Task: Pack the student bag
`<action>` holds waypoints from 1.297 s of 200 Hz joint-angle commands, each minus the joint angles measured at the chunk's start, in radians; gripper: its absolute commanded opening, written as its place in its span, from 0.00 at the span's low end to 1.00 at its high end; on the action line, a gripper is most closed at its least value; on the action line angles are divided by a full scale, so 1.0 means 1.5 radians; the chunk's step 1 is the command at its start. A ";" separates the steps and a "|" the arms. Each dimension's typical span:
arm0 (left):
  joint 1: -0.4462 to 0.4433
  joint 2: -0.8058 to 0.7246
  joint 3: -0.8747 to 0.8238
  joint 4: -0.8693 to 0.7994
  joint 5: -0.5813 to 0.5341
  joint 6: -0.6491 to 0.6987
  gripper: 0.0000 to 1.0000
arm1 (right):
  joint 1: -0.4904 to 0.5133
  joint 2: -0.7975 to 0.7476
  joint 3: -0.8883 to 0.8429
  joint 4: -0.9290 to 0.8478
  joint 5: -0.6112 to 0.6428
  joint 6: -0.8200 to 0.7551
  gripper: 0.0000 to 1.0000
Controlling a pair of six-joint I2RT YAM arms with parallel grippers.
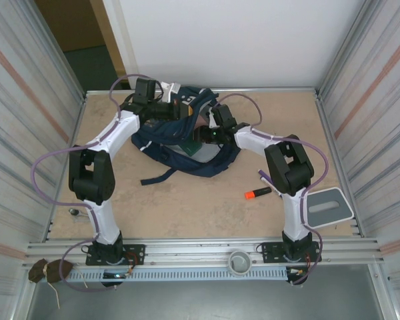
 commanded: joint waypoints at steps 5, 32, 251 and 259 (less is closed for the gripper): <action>-0.005 -0.021 -0.004 0.037 0.019 -0.011 0.05 | -0.015 0.004 0.029 0.089 -0.051 0.045 0.53; -0.007 -0.023 -0.020 0.051 0.007 -0.022 0.05 | -0.019 -0.069 -0.047 0.106 -0.046 0.040 0.56; 0.154 -0.133 -0.379 0.201 -0.237 -0.124 0.70 | 0.046 -0.196 -0.251 -0.072 0.314 -0.002 0.55; 0.154 -0.118 -0.374 0.210 -0.228 -0.129 0.70 | 0.046 -0.191 -0.250 -0.083 0.336 -0.013 0.53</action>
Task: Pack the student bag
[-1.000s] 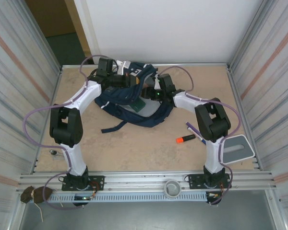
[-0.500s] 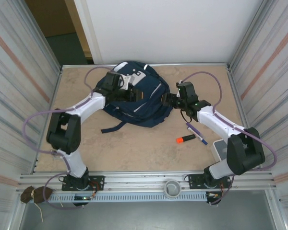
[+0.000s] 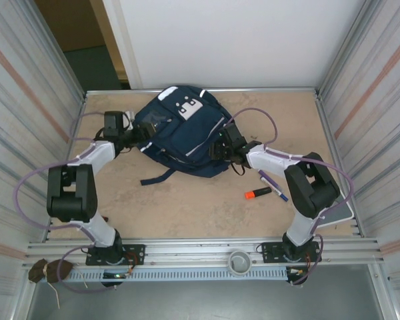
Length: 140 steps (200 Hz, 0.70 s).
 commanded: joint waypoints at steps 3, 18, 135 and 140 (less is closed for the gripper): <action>-0.004 0.036 0.025 0.032 0.048 -0.036 0.70 | 0.000 0.024 0.014 -0.047 0.090 -0.032 0.52; -0.005 0.060 0.036 0.034 0.060 -0.037 0.69 | -0.001 0.026 0.014 -0.062 0.132 -0.062 0.49; -0.045 0.116 -0.014 0.104 0.089 -0.058 0.17 | -0.027 0.008 0.135 -0.153 0.230 -0.239 0.49; -0.045 0.111 -0.025 0.115 0.092 -0.065 0.14 | -0.023 -0.002 0.137 -0.160 0.224 -0.236 0.50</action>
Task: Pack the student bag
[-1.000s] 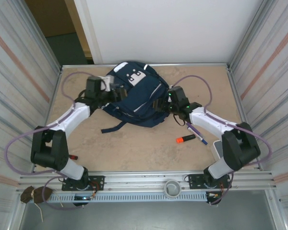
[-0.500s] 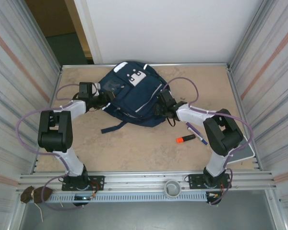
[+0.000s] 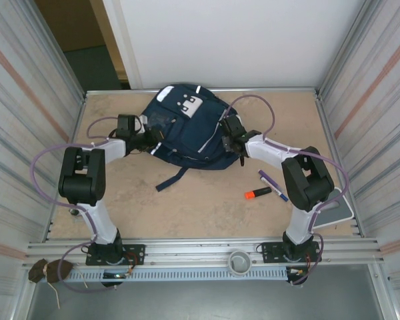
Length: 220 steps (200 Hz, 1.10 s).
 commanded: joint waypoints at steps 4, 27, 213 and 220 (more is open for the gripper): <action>-0.008 -0.014 -0.053 0.041 0.012 -0.015 0.12 | 0.012 -0.054 0.029 -0.063 0.013 -0.027 0.51; -0.017 -0.059 -0.102 0.074 0.013 -0.042 0.06 | 0.051 -0.101 0.027 -0.089 -0.028 0.016 0.56; -0.082 -0.237 -0.259 0.122 -0.039 -0.109 0.00 | 0.337 0.157 0.185 -0.053 0.051 0.343 0.83; -0.082 -0.236 -0.259 0.123 -0.038 -0.109 0.00 | 0.337 0.164 0.193 -0.059 0.058 0.340 0.83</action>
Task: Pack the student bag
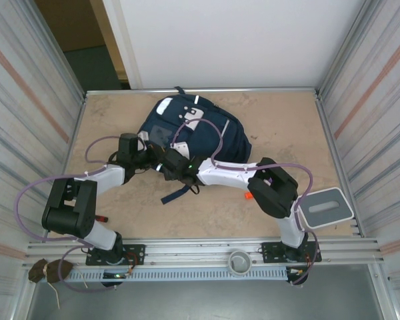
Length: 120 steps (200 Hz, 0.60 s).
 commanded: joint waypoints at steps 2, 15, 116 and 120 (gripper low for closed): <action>-0.008 -0.013 -0.010 0.014 0.019 0.007 0.00 | -0.003 0.031 0.042 -0.018 0.047 0.017 0.83; -0.008 -0.013 -0.010 0.014 0.019 0.008 0.00 | -0.004 0.035 0.053 -0.032 0.057 0.012 0.80; -0.008 -0.011 -0.011 0.010 0.016 0.016 0.00 | -0.004 0.013 0.043 -0.056 0.026 -0.015 0.40; -0.007 -0.010 -0.011 0.010 0.016 0.016 0.00 | -0.004 0.012 0.043 -0.057 0.024 -0.016 0.39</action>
